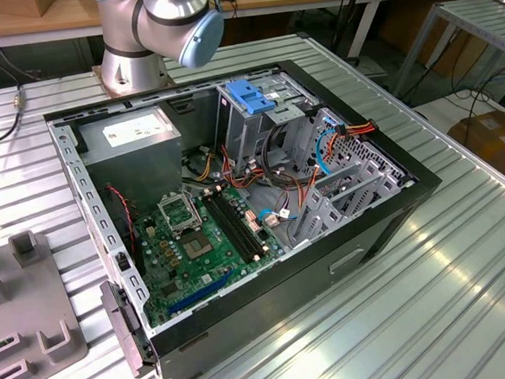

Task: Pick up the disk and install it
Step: 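Pick up the disk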

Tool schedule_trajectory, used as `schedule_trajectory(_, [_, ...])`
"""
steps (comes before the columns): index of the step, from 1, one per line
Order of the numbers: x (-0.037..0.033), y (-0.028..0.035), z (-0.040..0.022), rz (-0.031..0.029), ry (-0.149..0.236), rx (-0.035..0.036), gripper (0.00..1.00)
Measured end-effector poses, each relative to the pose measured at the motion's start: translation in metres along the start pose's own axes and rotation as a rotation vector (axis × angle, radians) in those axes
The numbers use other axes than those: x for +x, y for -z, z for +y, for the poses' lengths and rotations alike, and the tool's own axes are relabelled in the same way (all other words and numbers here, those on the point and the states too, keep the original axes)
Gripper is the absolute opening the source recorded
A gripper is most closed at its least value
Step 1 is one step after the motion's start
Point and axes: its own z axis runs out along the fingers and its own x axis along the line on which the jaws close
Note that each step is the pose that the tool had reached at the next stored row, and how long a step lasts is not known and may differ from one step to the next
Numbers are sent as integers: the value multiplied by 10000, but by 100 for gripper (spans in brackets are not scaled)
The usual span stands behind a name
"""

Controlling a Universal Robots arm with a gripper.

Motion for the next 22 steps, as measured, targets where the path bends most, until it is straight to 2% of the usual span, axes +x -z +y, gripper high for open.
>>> schedule_trajectory(4, [-2,-94,-1,0,0,0,67])
schedule_trajectory(8, [-1,-155,-2,0,0,0,67])
schedule_trajectory(9, [-1,-155,-2,0,0,-1,66])
schedule_trajectory(10, [-1,-155,-2,0,-1,-1,59])
schedule_trajectory(11, [-1,-155,-2,1,0,-1,59])
schedule_trajectory(12, [-1,-155,-2,0,-1,-1,53])
schedule_trajectory(22, [-20,-162,-4,0,-11,0,53])
